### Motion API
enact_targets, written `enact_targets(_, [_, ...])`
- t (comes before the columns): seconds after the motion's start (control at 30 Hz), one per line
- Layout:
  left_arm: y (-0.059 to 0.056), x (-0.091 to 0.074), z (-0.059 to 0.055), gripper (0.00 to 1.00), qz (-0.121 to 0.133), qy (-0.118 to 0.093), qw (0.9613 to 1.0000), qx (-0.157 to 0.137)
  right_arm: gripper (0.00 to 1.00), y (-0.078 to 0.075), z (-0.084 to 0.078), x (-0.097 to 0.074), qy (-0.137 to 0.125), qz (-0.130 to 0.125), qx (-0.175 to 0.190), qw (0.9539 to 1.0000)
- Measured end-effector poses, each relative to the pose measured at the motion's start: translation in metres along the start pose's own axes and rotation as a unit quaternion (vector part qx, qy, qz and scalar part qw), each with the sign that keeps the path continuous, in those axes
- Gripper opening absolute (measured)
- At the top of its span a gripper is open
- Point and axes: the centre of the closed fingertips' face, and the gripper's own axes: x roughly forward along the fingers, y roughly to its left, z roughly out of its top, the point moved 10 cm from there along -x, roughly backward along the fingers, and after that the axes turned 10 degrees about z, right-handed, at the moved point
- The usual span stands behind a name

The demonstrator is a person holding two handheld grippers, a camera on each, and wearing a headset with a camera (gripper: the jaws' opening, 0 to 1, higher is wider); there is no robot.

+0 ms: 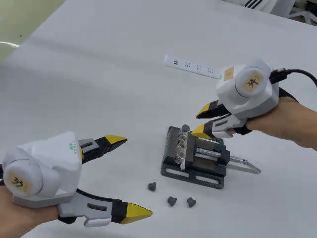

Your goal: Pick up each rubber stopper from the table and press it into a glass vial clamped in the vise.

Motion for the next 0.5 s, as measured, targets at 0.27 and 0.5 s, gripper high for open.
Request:
enact_targets(0.27, [-0.001, 0.001, 0.000, 0.84, -0.004, 0.017, 0.9998, 0.014, 0.30, 0.021, -0.018, -0.019, -0.034, -0.027, 0.018, 0.9989])
enact_targets(0.5, [-0.002, 0.008, -0.002, 0.77, -0.011, 0.038, 0.9989, 0.025, 0.34, 0.043, -0.044, -0.027, -0.058, -0.038, 0.038, 0.9969])
